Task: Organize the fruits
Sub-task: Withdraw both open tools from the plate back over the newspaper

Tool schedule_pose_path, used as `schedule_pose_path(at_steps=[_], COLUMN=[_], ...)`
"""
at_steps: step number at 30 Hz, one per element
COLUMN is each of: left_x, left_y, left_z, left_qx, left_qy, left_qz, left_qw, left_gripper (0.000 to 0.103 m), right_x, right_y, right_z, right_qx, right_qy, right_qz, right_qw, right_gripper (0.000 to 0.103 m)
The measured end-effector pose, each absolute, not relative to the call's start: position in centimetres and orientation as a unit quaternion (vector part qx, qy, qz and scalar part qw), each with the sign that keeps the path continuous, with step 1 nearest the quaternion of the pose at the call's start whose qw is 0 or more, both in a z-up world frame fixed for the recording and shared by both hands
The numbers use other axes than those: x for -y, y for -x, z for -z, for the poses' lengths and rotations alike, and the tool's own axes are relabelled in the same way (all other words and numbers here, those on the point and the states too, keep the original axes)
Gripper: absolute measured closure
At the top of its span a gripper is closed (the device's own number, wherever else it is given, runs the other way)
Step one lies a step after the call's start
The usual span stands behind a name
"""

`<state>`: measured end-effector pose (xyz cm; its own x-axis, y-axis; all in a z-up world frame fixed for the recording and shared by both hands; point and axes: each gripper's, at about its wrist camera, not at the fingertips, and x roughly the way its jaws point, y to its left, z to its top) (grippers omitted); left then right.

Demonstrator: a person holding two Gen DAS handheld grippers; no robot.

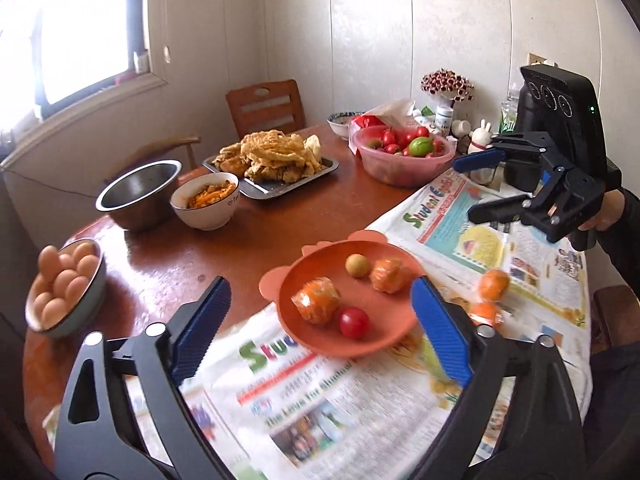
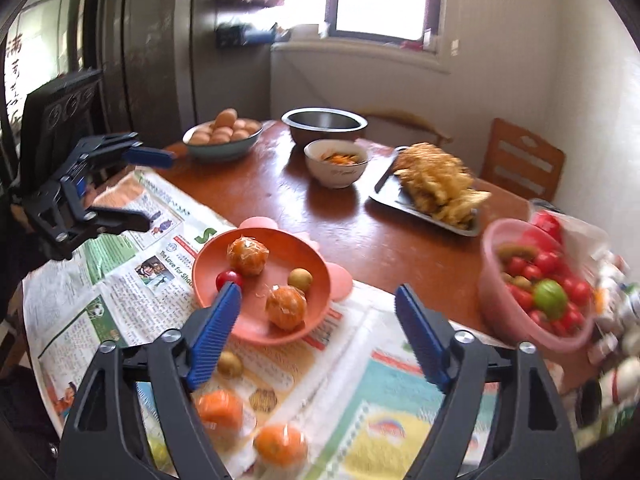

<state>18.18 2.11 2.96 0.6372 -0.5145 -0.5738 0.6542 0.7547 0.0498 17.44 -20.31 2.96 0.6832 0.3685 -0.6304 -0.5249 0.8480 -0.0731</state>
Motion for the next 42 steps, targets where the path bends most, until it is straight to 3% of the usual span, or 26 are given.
schedule_pose_path(at_steps=[6, 18, 42], left_x=[-1.6, 1.2, 4.8], left_y=[-13.3, -7.6, -12.1], left_z=[-2.5, 1.2, 4.5], left_qx=[-0.284, -0.317, -0.363], left_qy=[-0.111, -0.119, -0.132], left_qz=[0.326, 0.322, 0.336], left_qw=[0.895, 0.884, 0.859], left_gripper=[0.01, 0.01, 0.013], right_x=[23.0, 23.8, 21.7], right_y=[-12.8, -6.7, -10.2], right_z=[-2.2, 2.3, 4.9], right_qx=[-0.313, -0.337, -0.383], right_qy=[0.094, 0.088, 0.112], right_qz=[-0.223, -0.216, -0.228], right_qw=[0.918, 0.912, 0.888], right_gripper=[0.006, 0.005, 0.005])
